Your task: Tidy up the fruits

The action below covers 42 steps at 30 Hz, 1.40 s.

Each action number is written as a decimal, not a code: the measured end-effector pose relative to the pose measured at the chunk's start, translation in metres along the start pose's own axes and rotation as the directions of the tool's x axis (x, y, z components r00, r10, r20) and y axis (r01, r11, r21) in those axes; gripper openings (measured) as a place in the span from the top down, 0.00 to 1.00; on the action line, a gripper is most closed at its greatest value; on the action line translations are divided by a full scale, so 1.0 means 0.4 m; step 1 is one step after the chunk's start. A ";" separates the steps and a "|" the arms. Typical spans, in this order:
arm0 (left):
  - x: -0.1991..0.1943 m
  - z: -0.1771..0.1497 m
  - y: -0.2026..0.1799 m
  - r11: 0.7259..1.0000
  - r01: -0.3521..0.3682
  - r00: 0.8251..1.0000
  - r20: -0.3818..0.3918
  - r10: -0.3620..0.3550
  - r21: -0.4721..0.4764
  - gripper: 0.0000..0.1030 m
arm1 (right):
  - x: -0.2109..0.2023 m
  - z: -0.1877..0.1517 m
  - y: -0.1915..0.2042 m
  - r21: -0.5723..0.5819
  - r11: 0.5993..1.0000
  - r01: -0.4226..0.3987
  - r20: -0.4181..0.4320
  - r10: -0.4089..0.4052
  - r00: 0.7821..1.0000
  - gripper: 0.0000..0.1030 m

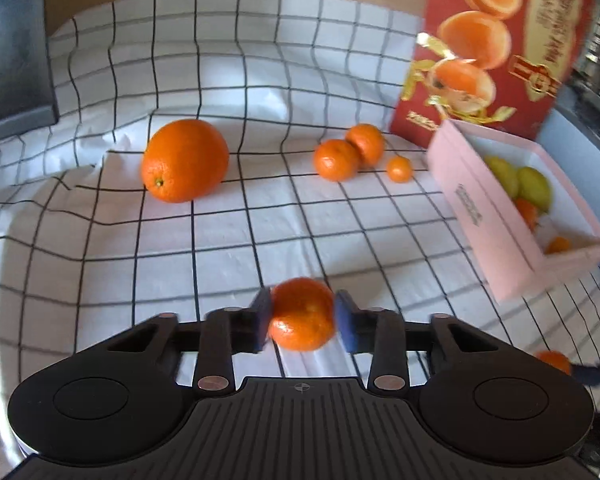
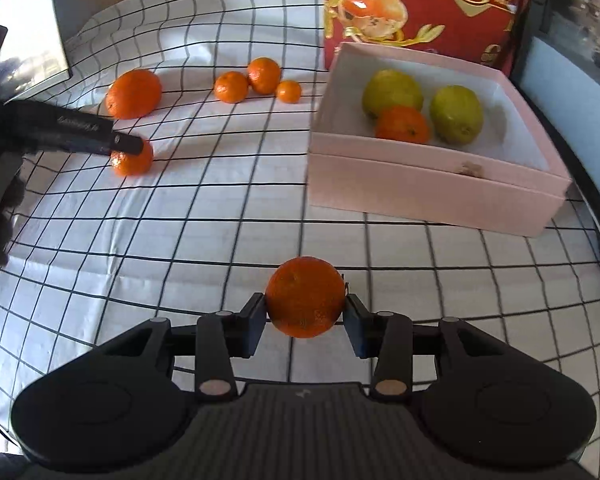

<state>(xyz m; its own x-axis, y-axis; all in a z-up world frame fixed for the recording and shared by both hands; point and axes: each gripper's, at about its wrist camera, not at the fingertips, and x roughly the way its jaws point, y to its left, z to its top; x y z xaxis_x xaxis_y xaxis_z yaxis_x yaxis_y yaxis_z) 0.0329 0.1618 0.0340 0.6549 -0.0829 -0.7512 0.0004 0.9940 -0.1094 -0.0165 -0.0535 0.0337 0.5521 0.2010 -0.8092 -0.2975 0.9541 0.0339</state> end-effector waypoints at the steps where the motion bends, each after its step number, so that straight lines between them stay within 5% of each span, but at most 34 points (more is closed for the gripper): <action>1: -0.018 -0.009 -0.009 1.000 0.008 1.000 0.006 -0.008 0.011 0.80 | 0.006 0.000 0.009 -0.007 1.000 -0.005 -0.002 0.005 1.000 0.60; 4: -0.052 -0.027 -0.029 0.998 0.057 0.998 0.003 -0.057 0.022 0.78 | 0.015 0.001 0.036 -0.034 0.999 -0.015 0.003 0.016 1.000 0.59; 15: -0.037 -0.025 0.008 1.000 0.000 1.000 0.019 0.001 -0.028 0.76 | 0.028 -0.005 0.048 -0.066 0.998 -0.012 0.012 0.013 1.000 0.57; 26: -0.011 0.000 -0.002 0.998 0.053 0.998 0.031 -0.052 -0.023 0.75 | 0.020 -0.034 0.016 -0.036 0.999 -0.005 -0.001 0.005 1.000 0.34; 31: 0.011 -0.005 -0.041 0.992 0.127 0.992 -0.012 -0.127 0.024 0.67 | 0.026 -0.040 0.028 -0.062 0.998 -0.001 0.004 0.001 1.000 0.22; 36: 0.013 -0.011 -0.057 0.993 0.100 0.995 -0.007 -0.100 0.066 0.64 | 0.032 -0.044 0.041 -0.086 0.996 0.009 0.017 -0.007 1.000 0.16; 42: 0.017 -0.009 -0.026 0.997 0.071 0.997 -0.009 -0.071 0.033 0.43 | 0.038 -0.045 0.032 -0.079 0.997 0.013 0.014 -0.012 1.000 0.07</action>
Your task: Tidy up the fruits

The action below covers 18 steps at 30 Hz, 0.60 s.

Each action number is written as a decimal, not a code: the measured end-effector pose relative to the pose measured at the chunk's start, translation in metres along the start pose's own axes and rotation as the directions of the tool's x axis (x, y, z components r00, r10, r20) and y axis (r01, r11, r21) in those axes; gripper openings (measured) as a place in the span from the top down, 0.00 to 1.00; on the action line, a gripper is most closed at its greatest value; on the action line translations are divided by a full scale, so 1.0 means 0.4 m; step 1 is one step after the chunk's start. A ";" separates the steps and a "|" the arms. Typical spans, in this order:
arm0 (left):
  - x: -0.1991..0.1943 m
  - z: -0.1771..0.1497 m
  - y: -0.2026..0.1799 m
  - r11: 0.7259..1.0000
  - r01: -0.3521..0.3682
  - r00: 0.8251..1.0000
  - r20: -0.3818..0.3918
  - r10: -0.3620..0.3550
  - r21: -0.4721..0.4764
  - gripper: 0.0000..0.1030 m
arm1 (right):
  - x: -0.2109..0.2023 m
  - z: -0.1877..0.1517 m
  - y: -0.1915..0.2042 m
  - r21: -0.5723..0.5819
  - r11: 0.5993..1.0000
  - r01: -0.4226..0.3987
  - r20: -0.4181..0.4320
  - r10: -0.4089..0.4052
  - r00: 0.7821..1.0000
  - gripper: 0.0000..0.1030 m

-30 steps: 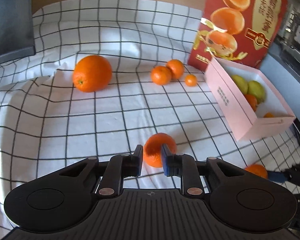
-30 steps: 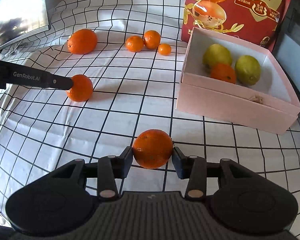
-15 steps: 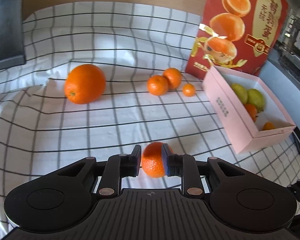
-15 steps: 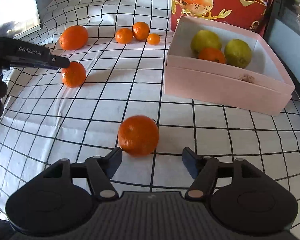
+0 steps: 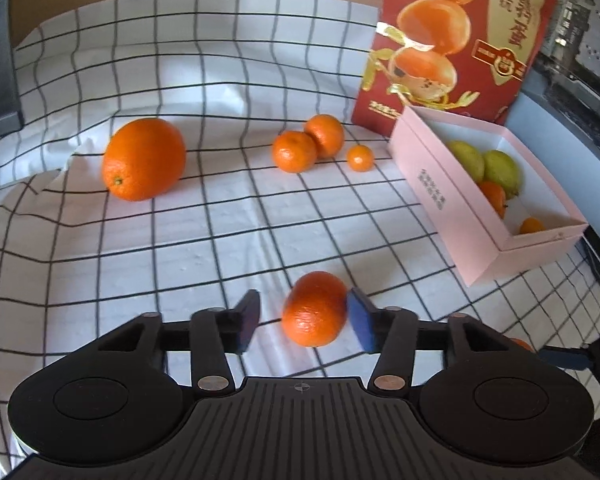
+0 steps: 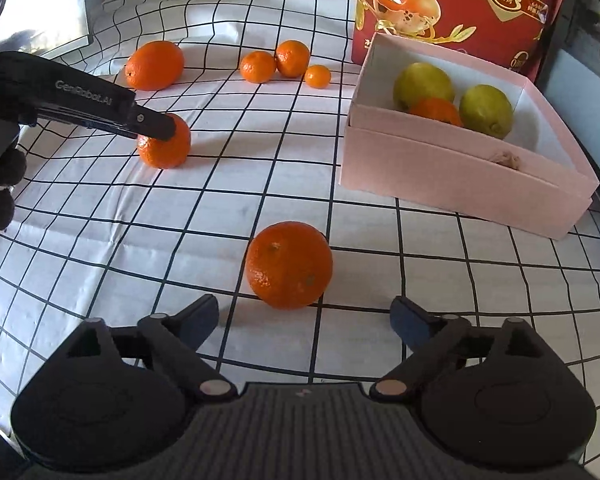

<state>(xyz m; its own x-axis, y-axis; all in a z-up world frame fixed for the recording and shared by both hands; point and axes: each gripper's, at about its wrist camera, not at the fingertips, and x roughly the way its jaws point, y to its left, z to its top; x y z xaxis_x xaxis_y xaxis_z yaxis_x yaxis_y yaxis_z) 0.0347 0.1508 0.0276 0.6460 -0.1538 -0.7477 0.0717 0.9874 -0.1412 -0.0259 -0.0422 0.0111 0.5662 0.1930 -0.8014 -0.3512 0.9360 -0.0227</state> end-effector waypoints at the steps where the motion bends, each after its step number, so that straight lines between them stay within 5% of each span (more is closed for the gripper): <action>1: 0.001 0.001 0.003 1.000 0.003 1.000 0.000 -0.003 -0.005 0.43 | 0.001 -0.001 -0.001 0.003 1.000 0.002 -0.001 -0.002 1.000 0.05; 8: 0.033 -0.001 -0.013 0.998 0.057 0.998 -0.037 -0.057 -0.014 0.43 | 0.003 -0.005 0.000 0.009 1.000 0.006 0.001 -0.006 1.000 0.00; 18: 0.070 -0.012 -0.039 0.998 0.047 0.997 -0.069 -0.044 0.033 0.50 | -0.005 -0.023 -0.006 0.018 1.000 0.009 0.029 -0.009 1.000 0.00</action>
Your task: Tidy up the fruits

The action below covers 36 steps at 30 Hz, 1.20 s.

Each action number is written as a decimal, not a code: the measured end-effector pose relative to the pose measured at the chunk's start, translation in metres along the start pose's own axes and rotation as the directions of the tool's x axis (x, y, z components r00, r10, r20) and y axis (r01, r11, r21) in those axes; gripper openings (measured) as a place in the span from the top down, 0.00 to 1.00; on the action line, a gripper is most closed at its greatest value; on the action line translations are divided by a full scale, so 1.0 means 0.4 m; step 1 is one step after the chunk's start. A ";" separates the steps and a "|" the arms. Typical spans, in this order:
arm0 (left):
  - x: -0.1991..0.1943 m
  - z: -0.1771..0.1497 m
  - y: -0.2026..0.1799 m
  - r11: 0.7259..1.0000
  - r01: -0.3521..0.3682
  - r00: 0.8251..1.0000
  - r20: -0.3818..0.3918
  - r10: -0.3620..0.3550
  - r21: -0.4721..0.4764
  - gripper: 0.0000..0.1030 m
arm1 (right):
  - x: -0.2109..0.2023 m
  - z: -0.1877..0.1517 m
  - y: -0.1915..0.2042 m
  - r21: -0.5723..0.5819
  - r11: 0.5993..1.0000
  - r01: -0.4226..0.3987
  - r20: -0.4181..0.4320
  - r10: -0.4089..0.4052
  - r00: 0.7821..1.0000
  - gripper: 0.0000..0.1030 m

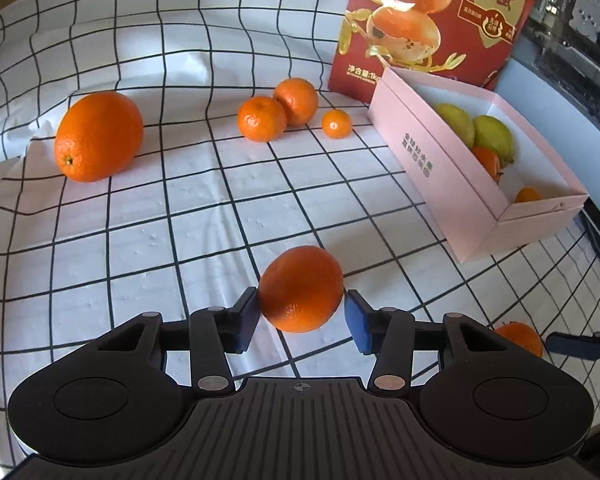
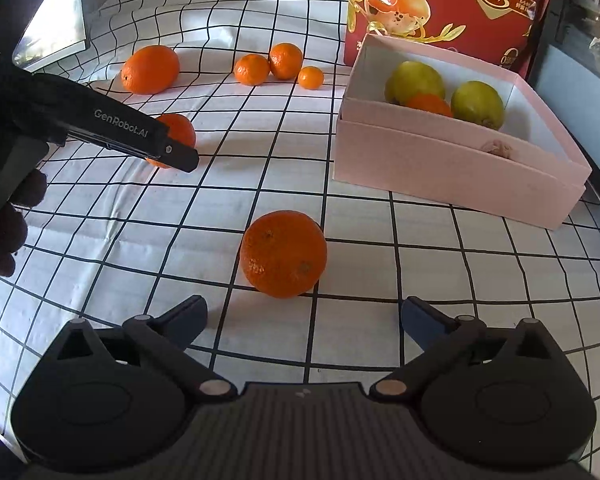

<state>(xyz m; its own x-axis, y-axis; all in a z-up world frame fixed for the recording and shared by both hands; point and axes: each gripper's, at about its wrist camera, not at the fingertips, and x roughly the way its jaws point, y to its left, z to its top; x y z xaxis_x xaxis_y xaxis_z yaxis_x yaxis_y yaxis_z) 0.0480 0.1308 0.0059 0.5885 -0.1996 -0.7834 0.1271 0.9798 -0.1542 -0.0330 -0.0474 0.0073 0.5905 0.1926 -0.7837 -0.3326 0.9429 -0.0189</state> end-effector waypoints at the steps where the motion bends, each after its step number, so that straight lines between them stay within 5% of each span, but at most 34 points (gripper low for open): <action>1: 0.001 0.001 0.002 1.000 0.005 1.000 0.000 -0.005 -0.002 0.50 | 0.000 0.000 0.000 -0.001 1.000 -0.001 0.000 0.001 1.000 0.00; 27: -0.065 -0.078 -0.018 0.992 0.091 0.995 -0.031 -0.094 -0.084 0.56 | -0.015 -0.002 -0.032 0.039 0.999 0.007 -0.016 -0.006 1.000 0.07; 36: -0.076 -0.066 -0.061 1.000 0.004 0.999 -0.046 -0.005 -0.022 0.56 | -0.017 0.025 -0.044 0.074 0.997 -0.014 0.003 0.014 1.000 0.08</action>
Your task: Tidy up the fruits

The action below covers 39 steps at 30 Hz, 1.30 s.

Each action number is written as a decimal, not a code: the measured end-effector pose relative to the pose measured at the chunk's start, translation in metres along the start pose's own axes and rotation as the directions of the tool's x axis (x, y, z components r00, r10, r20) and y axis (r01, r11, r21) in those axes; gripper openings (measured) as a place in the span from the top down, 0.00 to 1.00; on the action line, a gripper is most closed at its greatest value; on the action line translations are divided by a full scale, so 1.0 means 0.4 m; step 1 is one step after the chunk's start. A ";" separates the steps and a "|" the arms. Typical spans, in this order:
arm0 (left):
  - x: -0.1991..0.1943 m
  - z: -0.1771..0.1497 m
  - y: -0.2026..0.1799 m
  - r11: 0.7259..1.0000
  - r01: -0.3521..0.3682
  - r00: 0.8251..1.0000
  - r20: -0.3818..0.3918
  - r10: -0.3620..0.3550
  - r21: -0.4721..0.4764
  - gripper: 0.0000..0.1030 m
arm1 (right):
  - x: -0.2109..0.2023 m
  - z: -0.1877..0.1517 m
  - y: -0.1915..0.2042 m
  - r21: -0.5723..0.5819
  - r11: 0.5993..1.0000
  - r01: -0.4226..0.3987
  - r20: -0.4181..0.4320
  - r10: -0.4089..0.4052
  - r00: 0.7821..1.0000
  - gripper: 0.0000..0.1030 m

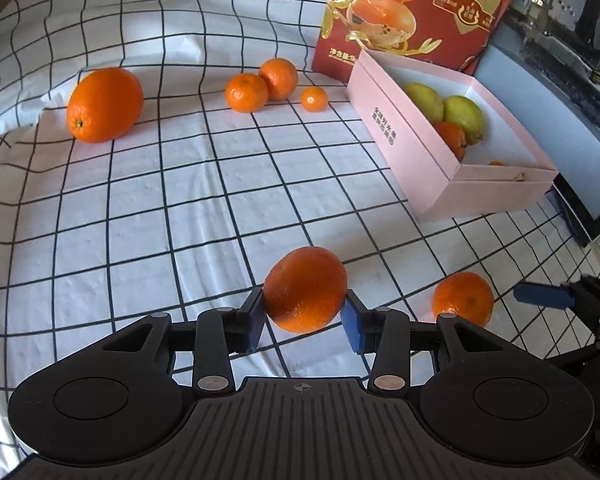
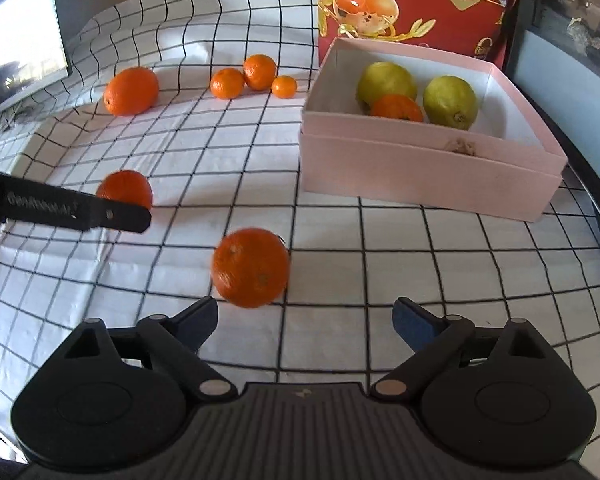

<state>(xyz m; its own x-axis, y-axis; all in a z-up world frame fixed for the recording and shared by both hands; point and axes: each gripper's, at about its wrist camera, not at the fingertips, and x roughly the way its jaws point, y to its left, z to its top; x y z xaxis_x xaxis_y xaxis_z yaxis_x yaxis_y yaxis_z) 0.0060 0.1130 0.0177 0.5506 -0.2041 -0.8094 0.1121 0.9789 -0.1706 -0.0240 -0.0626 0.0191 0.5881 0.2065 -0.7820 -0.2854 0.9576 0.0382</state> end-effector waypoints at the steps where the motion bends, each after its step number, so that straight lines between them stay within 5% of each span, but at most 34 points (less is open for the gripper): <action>1: -0.001 0.000 -0.001 1.000 0.004 1.000 0.000 -0.004 0.001 0.56 | 0.001 0.004 0.005 -0.003 1.000 -0.006 0.003 0.006 1.000 0.08; 15: -0.017 -0.031 -0.025 0.997 0.083 0.996 -0.023 -0.083 0.000 0.56 | 0.031 0.053 0.055 -0.087 0.995 -0.048 -0.017 0.047 0.999 0.57; 33: 0.006 -0.054 -0.212 0.956 0.240 0.969 -0.108 -0.224 0.170 0.56 | -0.066 -0.001 -0.178 0.093 0.985 0.147 0.012 -0.149 0.989 0.58; 39: -0.002 -0.029 -0.270 0.946 0.250 0.968 -0.082 -0.238 0.208 0.56 | -0.102 -0.009 -0.248 0.142 0.974 0.179 0.029 -0.184 0.982 0.58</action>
<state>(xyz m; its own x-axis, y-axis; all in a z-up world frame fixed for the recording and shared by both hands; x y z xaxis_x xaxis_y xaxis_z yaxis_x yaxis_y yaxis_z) -0.0159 0.0076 0.0302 0.4388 -0.4304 -0.7888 0.4152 0.8756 -0.2468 -0.0224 -0.1666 0.0448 0.6524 0.0320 -0.7572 -0.0656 0.9977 -0.0143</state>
